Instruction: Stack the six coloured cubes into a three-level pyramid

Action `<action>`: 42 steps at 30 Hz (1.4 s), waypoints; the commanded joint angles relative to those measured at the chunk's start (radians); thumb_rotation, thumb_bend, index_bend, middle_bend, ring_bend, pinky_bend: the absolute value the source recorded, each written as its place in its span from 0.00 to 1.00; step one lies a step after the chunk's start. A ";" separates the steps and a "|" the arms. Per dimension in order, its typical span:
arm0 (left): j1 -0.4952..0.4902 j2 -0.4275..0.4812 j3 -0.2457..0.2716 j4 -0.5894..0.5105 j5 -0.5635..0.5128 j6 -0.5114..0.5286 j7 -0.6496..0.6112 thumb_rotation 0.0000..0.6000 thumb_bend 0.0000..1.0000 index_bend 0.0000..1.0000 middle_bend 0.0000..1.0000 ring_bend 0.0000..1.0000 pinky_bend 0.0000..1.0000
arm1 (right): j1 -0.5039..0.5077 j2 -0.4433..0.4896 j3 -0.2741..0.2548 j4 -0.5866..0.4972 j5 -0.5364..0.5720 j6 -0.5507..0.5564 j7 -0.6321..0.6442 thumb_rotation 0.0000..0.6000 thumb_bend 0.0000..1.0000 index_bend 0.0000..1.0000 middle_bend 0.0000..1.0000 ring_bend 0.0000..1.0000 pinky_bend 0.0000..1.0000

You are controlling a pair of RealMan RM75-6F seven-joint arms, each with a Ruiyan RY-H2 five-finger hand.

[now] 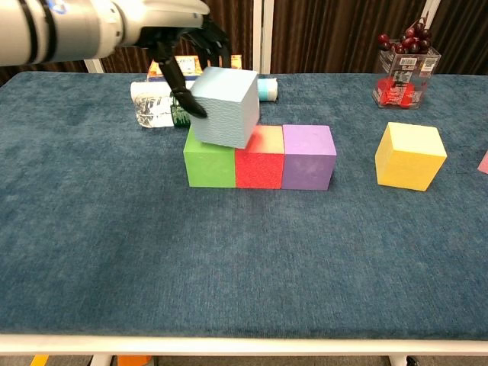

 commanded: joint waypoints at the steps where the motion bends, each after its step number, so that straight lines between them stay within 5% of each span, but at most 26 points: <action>1: -0.043 -0.027 0.001 0.010 -0.058 0.020 0.035 1.00 0.14 0.45 0.47 0.27 0.05 | -0.003 0.001 0.000 0.002 -0.004 0.002 0.008 1.00 0.02 0.00 0.14 0.00 0.00; 16: -0.076 -0.040 0.030 0.028 -0.118 0.055 0.045 1.00 0.13 0.40 0.45 0.27 0.05 | -0.010 0.003 -0.001 0.009 -0.014 0.001 0.027 1.00 0.02 0.00 0.14 0.00 0.00; 21: -0.076 -0.053 0.029 0.045 -0.112 0.059 0.021 1.00 0.10 0.28 0.38 0.27 0.05 | -0.012 0.003 0.000 0.006 -0.016 0.004 0.027 1.00 0.02 0.00 0.14 0.00 0.00; 29: -0.071 -0.036 0.042 0.022 -0.103 0.056 0.007 1.00 0.09 0.21 0.26 0.17 0.05 | -0.014 0.002 0.002 0.008 -0.018 0.005 0.036 1.00 0.02 0.00 0.14 0.00 0.00; 35: -0.039 0.012 0.048 -0.007 0.022 0.016 -0.072 1.00 0.09 0.21 0.21 0.14 0.04 | -0.014 0.001 0.003 0.008 -0.026 0.005 0.044 1.00 0.02 0.00 0.14 0.00 0.00; 42: -0.017 0.027 0.053 0.083 0.242 -0.117 -0.246 1.00 0.09 0.21 0.19 0.12 0.04 | -0.013 -0.003 0.001 0.007 -0.032 0.004 0.046 1.00 0.02 0.00 0.14 0.00 0.00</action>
